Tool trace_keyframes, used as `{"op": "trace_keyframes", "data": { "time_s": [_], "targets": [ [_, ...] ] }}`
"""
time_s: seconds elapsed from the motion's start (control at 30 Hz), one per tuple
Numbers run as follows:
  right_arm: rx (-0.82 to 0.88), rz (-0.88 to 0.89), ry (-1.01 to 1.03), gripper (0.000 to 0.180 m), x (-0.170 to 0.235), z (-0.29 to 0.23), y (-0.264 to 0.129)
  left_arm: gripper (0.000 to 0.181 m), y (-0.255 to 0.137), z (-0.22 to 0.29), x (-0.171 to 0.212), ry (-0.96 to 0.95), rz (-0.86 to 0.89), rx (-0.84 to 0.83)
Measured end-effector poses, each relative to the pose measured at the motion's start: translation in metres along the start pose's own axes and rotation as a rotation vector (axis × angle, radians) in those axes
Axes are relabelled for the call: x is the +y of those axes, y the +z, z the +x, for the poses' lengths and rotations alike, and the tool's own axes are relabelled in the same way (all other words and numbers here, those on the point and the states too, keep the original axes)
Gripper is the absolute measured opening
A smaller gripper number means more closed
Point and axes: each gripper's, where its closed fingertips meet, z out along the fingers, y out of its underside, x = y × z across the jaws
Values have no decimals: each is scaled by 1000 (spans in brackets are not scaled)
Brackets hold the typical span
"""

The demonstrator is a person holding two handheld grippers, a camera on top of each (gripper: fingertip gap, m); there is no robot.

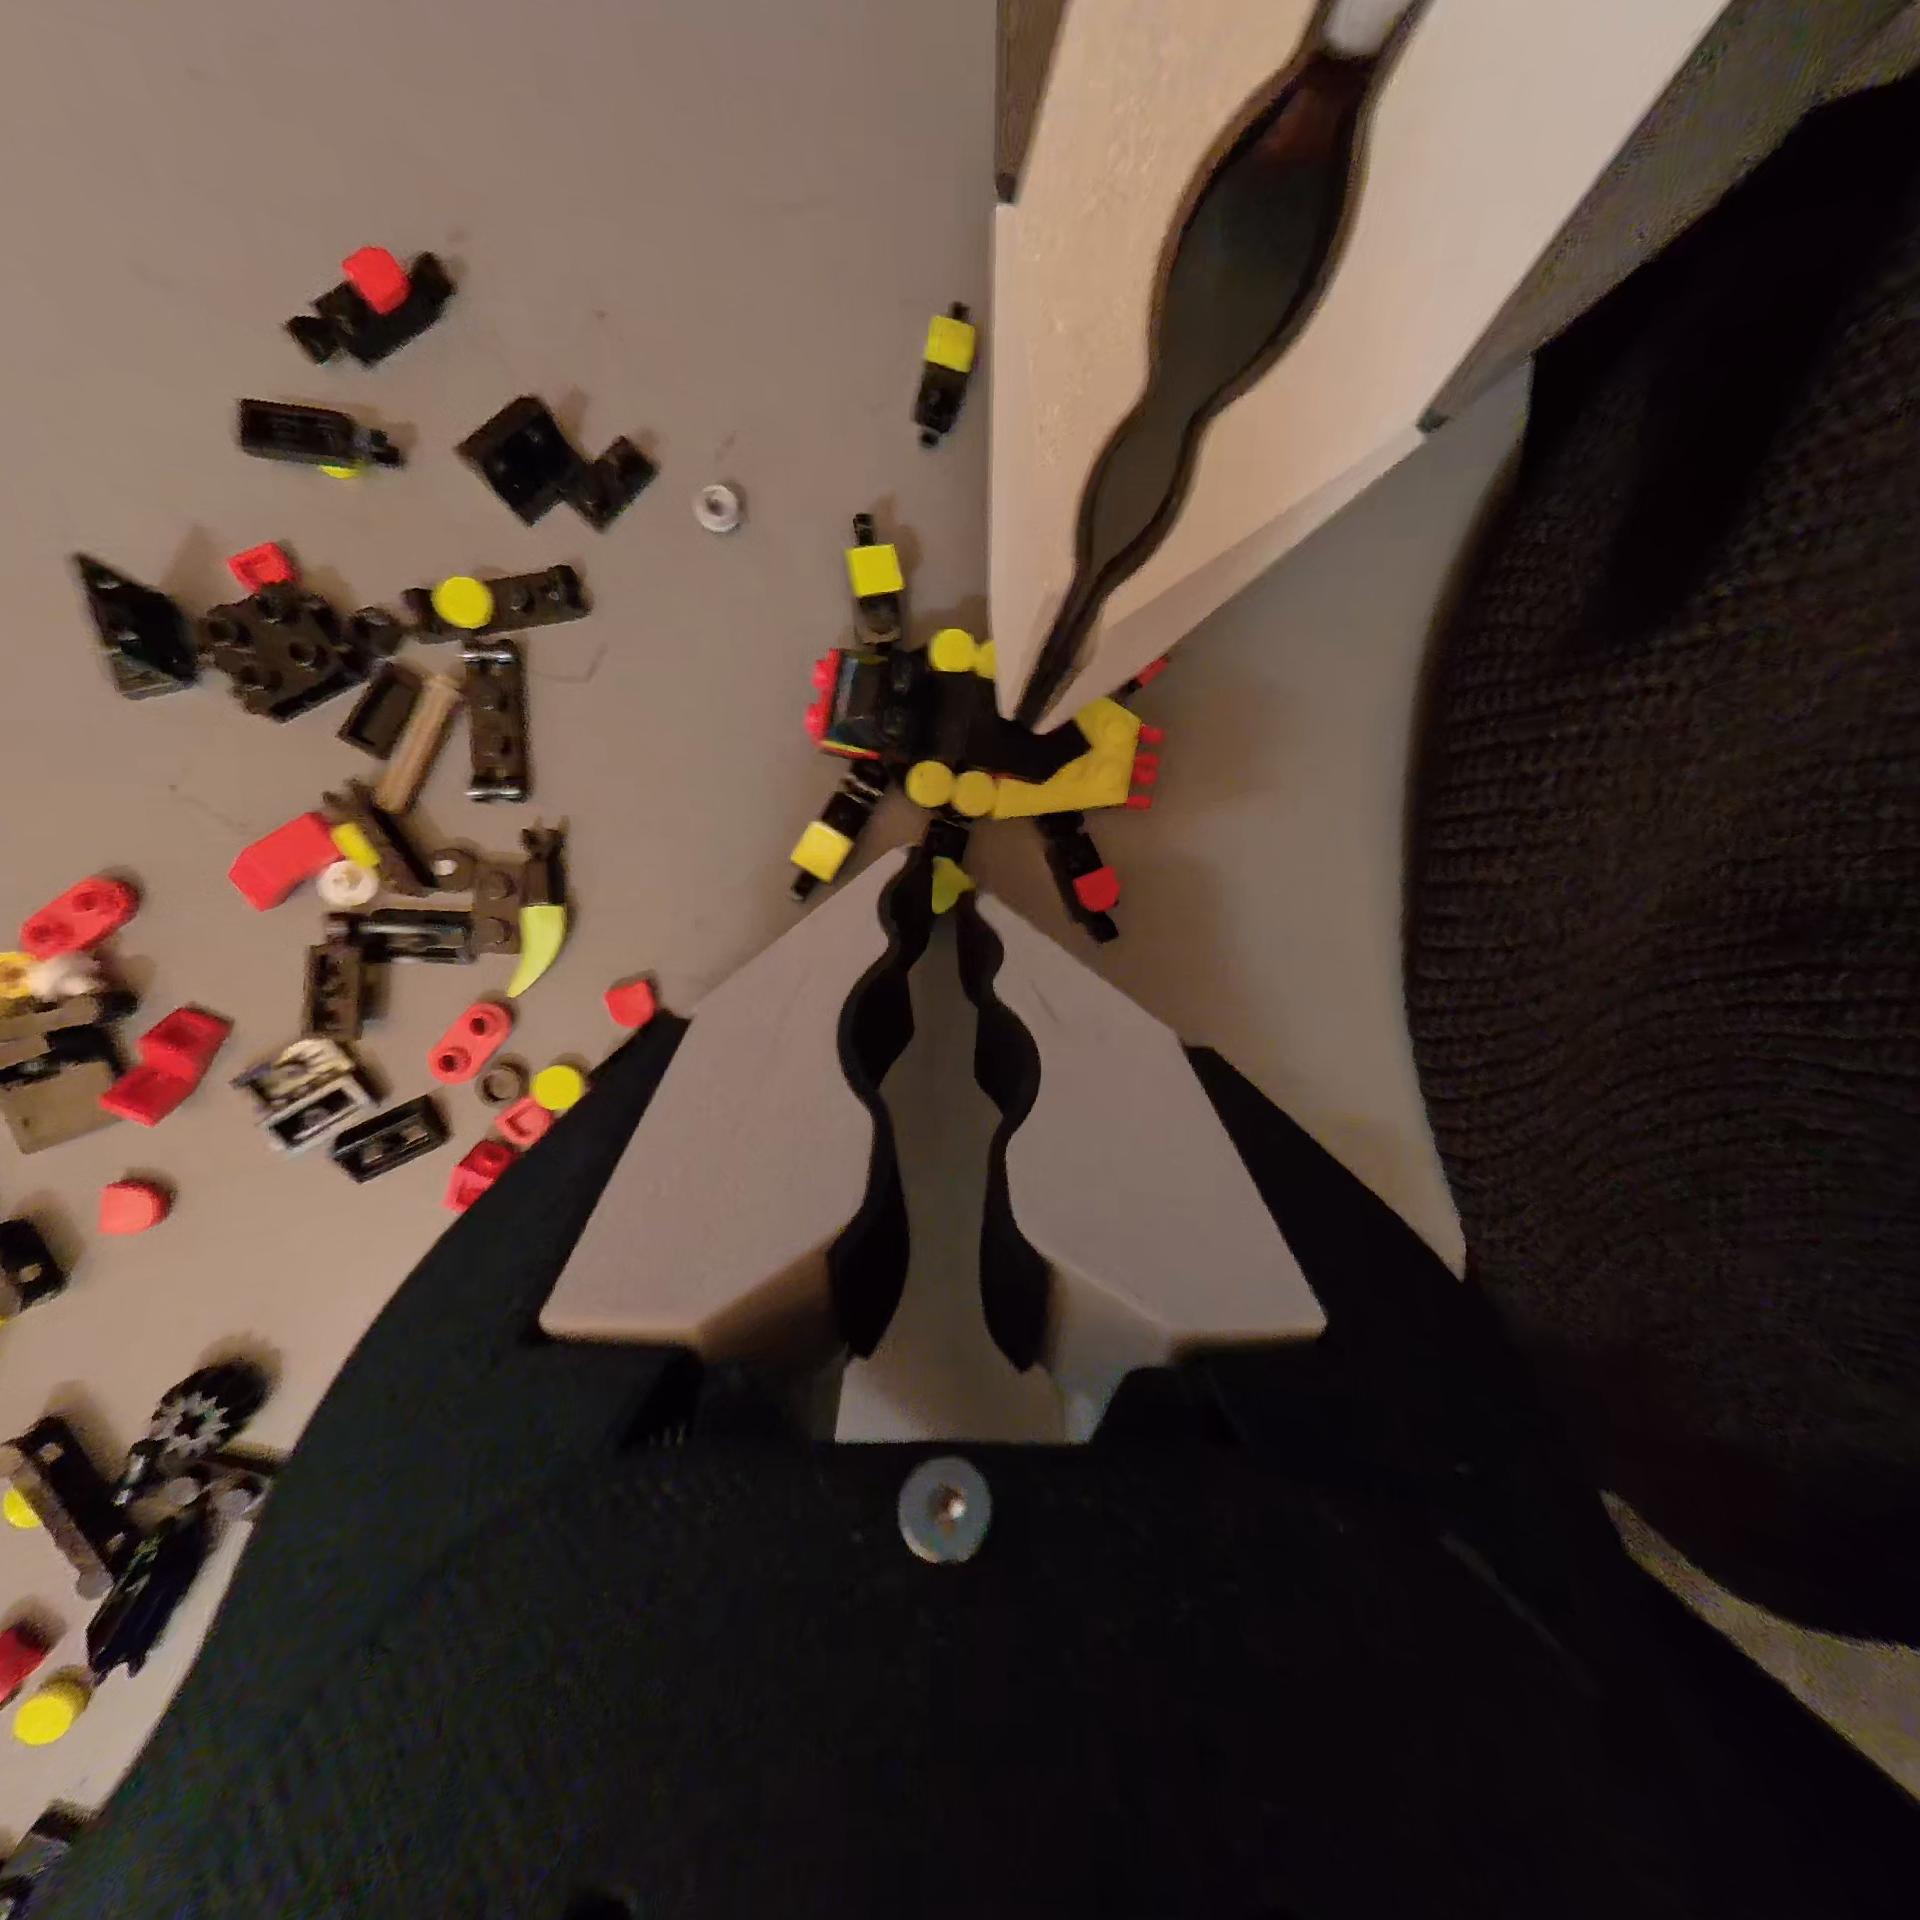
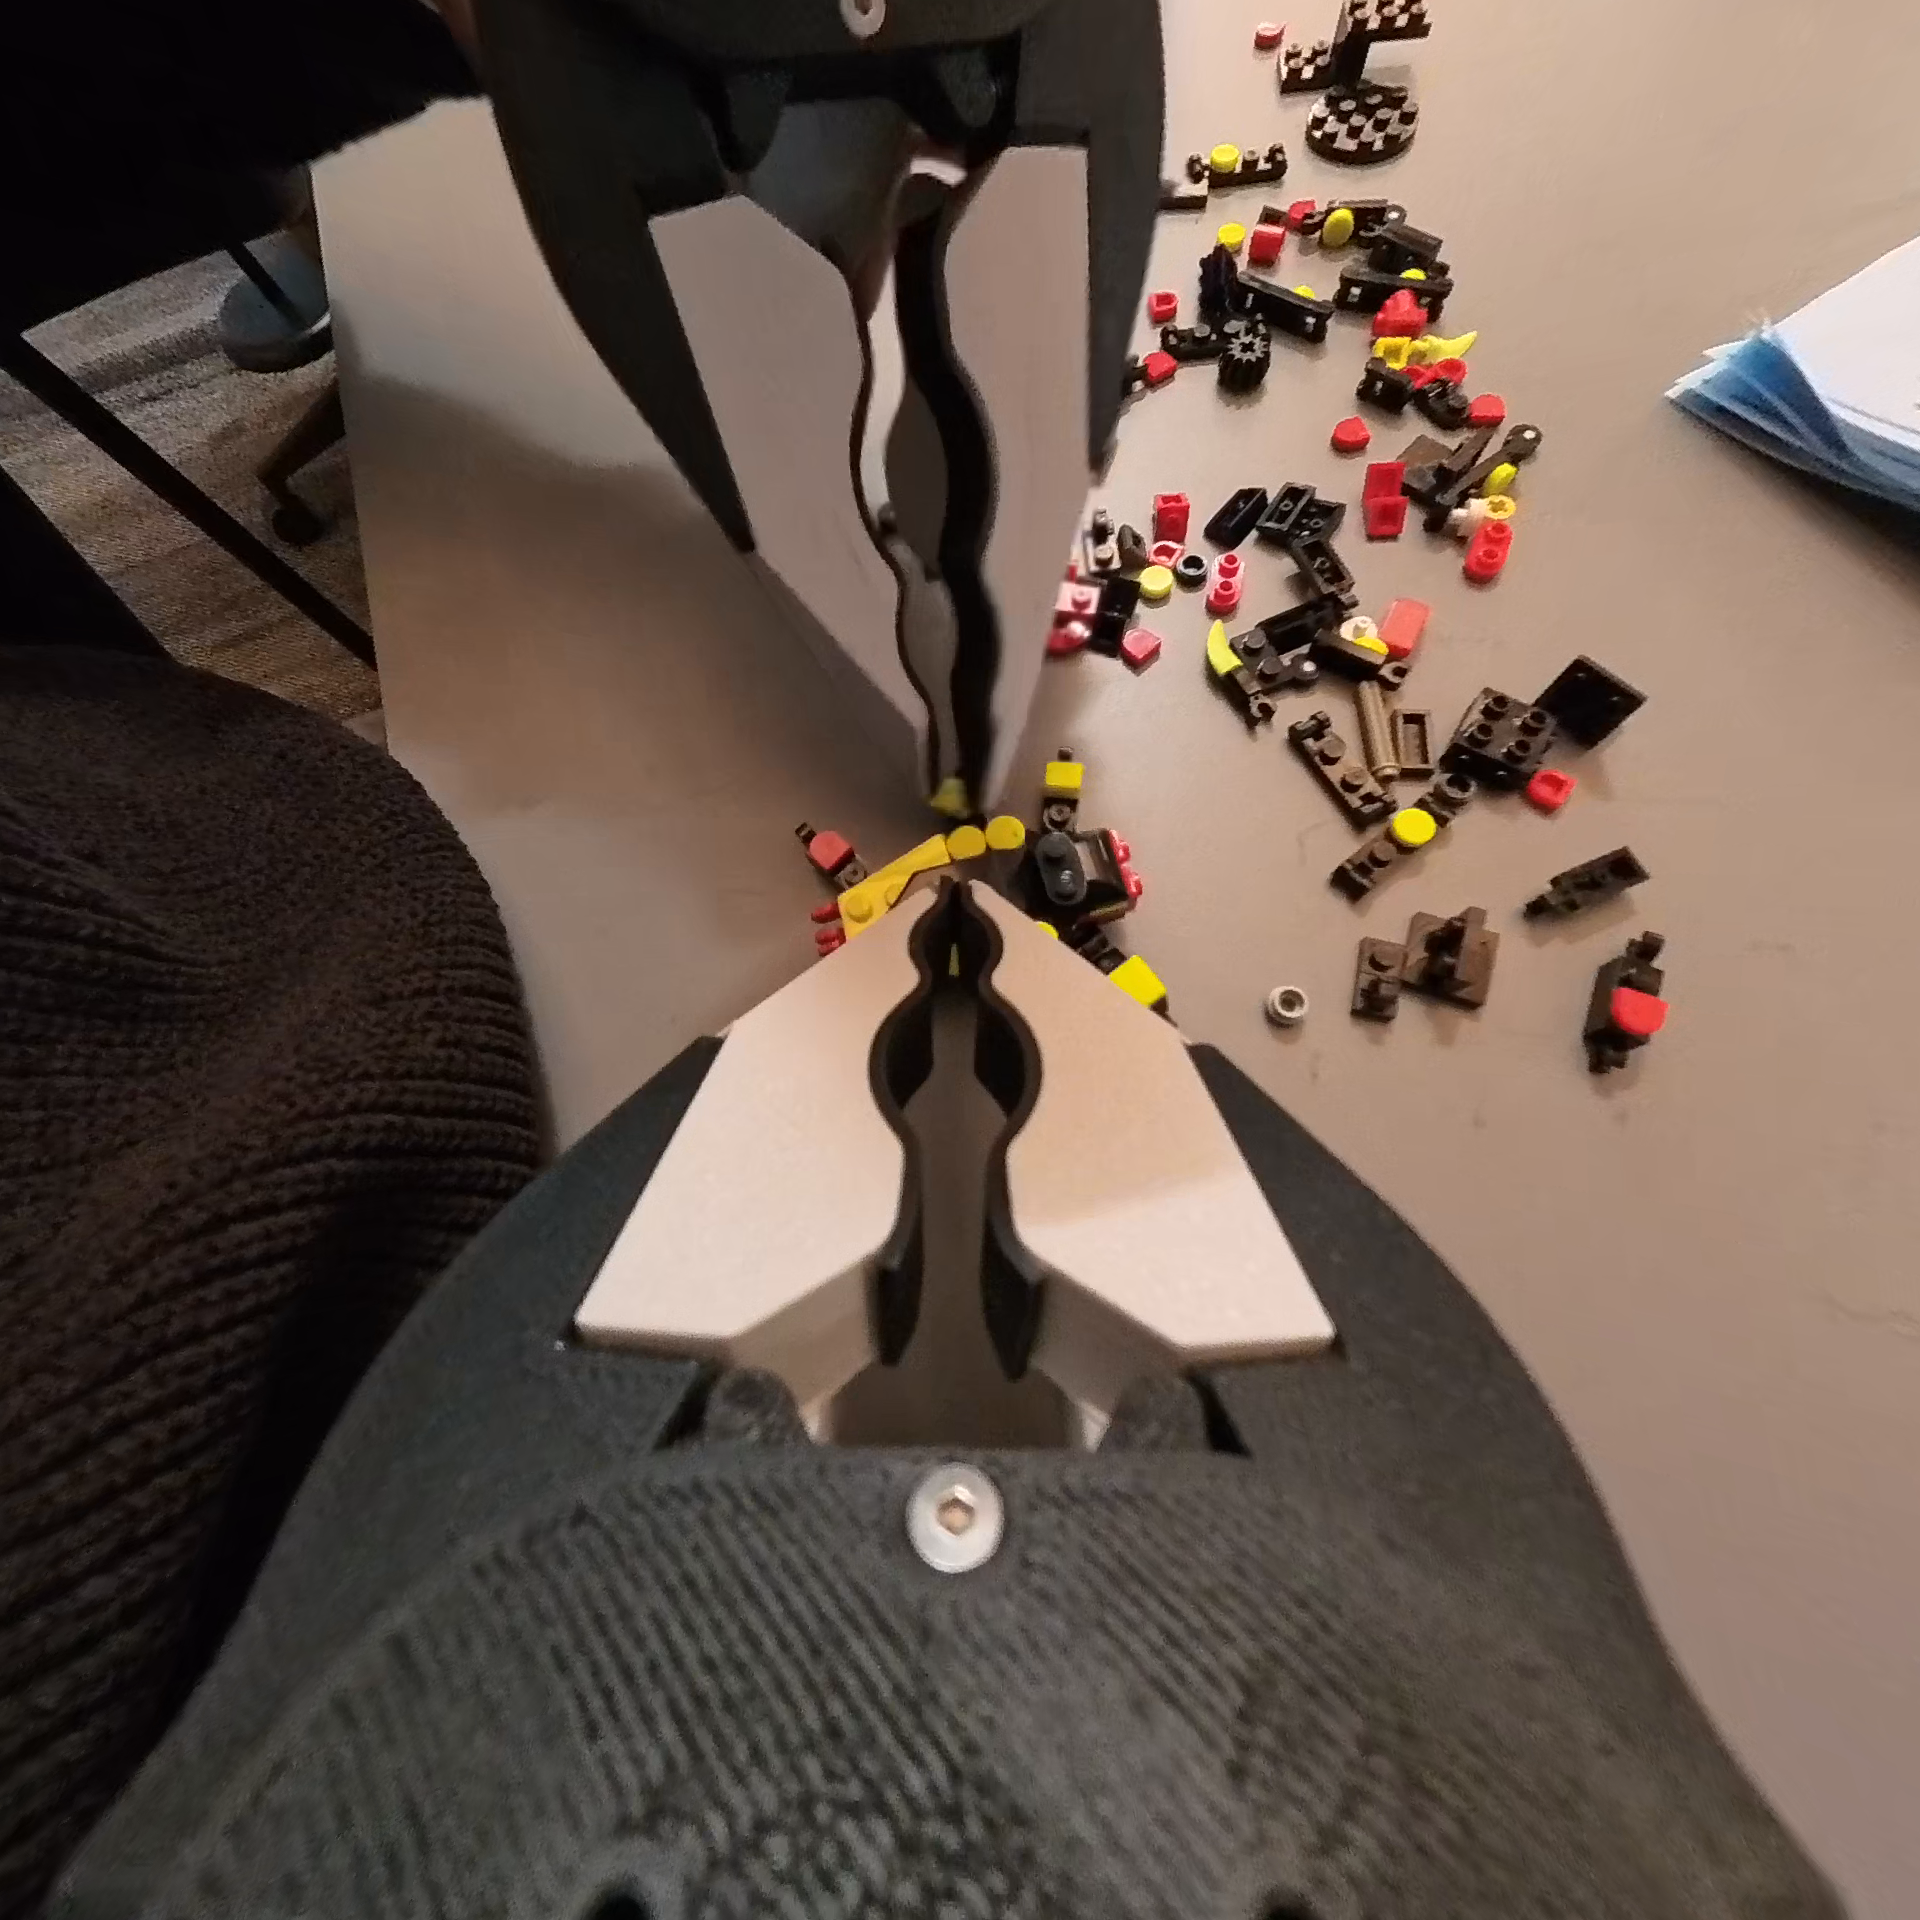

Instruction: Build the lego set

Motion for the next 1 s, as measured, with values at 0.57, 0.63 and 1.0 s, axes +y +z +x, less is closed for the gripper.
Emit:
{"op": "trace_keyframes", "data": {
  "time_s": [0.57,0.63,1.0],
  "targets": [
    [-6,7,12,0,0,1,-1,0,-12,4,4,-125,60,-20],
    [-7,8,12,0,0,1,-1,0,-12,2,11,-156,73,-37],
    [6,2,-4,0,0,1,-1,10,4,2,3,-293,145,-53]
  ]
}}
